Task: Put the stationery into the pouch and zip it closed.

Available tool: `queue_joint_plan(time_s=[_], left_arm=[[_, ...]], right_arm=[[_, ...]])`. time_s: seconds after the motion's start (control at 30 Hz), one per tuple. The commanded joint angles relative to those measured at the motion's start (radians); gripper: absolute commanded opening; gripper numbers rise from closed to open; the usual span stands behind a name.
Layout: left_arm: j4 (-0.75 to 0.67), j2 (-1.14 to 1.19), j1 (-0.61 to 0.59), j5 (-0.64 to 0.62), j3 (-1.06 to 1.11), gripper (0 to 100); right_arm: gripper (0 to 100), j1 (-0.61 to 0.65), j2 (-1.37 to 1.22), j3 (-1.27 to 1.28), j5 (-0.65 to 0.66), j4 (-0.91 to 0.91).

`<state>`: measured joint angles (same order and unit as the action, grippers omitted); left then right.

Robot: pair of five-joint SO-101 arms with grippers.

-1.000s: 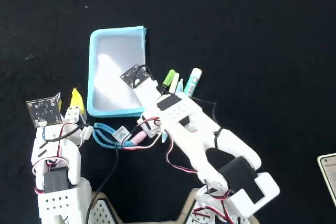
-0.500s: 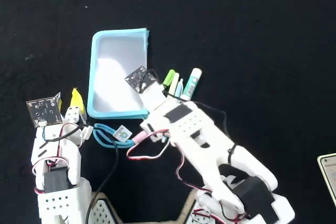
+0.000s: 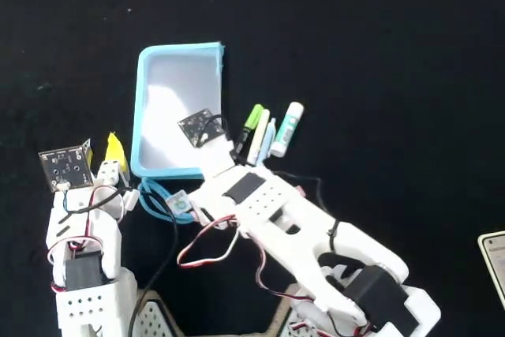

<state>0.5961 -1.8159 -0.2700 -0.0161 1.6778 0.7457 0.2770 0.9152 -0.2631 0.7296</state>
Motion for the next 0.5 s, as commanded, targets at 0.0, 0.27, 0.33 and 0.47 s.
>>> queue_joint_plan(time_s=[0.0, 0.27, 0.33, 0.47], left_arm=[[-0.017, -0.005, 0.007, 0.009, 0.021, 14], [-0.017, -0.005, 0.007, 0.009, 0.021, 14], [-0.017, -0.005, 0.007, 0.009, 0.021, 14], [-0.017, -0.005, 0.007, 0.009, 0.021, 14]], right_arm=[[19.2, 0.011, -0.028, -0.015, -0.017, -0.014], [19.2, 0.015, -0.236, -0.168, -0.126, 0.068], [19.2, 0.015, -0.277, -0.214, -0.169, 0.104], [18.9, 0.015, -0.352, -0.289, -0.178, 0.175]])
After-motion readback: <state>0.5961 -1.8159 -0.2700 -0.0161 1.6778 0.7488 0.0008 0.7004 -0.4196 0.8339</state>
